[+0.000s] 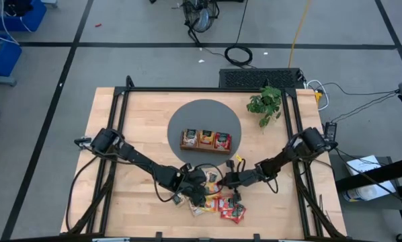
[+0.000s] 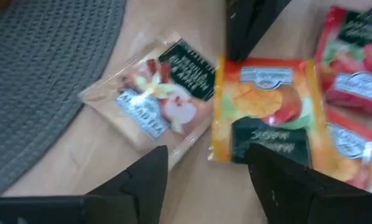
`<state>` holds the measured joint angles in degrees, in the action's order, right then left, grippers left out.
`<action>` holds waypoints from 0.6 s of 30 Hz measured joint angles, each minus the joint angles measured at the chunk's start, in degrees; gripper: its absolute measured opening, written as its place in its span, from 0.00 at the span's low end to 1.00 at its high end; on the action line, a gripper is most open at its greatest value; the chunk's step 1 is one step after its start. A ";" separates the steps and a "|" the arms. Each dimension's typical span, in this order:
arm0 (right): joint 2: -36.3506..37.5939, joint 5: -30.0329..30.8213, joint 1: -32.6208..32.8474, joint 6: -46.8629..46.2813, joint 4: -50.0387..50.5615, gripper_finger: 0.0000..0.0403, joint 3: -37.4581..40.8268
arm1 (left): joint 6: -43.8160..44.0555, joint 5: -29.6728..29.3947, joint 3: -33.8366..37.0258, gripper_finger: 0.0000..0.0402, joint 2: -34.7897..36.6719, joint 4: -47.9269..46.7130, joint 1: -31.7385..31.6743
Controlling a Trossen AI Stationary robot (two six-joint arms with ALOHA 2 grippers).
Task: Pick & Place Tea
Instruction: Put the yellow tea bag into the middle section of the wooden organizer
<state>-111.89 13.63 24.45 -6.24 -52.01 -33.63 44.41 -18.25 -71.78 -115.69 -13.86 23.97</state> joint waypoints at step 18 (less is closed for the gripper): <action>-1.04 -0.04 -0.42 -1.24 0.13 0.00 0.00 | -15.64 6.39 0.02 0.56 -0.27 2.51 1.00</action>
<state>-112.92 13.58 24.03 -7.48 -51.88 -33.63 28.76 -11.86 -71.77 -115.96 -11.35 24.96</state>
